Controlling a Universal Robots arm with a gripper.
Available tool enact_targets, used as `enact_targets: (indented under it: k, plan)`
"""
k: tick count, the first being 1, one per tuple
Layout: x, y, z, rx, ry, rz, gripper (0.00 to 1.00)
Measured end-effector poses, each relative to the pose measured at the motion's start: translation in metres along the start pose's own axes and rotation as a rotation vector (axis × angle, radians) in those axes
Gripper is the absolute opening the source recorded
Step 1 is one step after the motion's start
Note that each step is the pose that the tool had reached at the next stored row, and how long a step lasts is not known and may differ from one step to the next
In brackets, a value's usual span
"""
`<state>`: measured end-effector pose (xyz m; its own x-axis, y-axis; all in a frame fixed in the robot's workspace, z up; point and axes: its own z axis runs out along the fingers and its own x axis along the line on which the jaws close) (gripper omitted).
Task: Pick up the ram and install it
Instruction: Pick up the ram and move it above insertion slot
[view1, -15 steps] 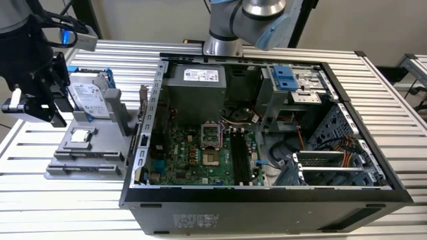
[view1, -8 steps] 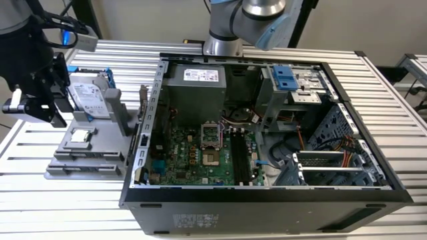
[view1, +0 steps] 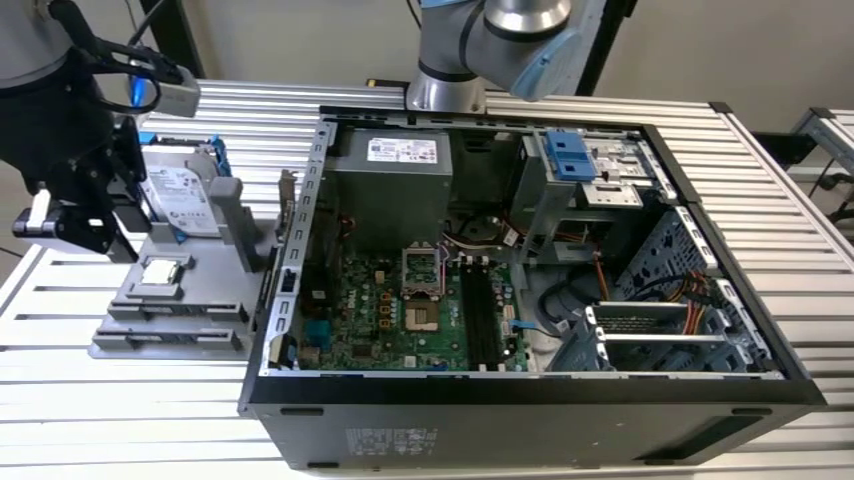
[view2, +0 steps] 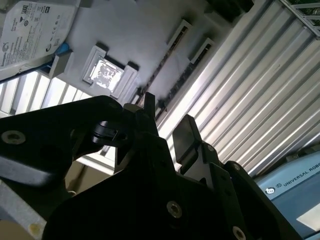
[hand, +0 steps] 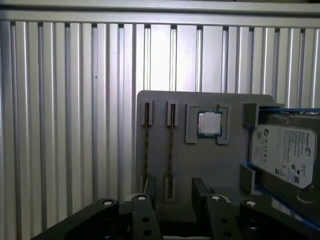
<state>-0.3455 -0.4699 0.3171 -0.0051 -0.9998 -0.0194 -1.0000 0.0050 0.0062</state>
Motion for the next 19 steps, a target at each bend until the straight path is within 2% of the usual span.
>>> enact_targets:
  k: [12,19]
  plan:
    - [0.0005,0.0,0.0204,0.0006,-0.0002,0.035,1.0]
    - [0.0058,-0.0001,0.0284,0.0005,-0.0001,0.024,1.0]
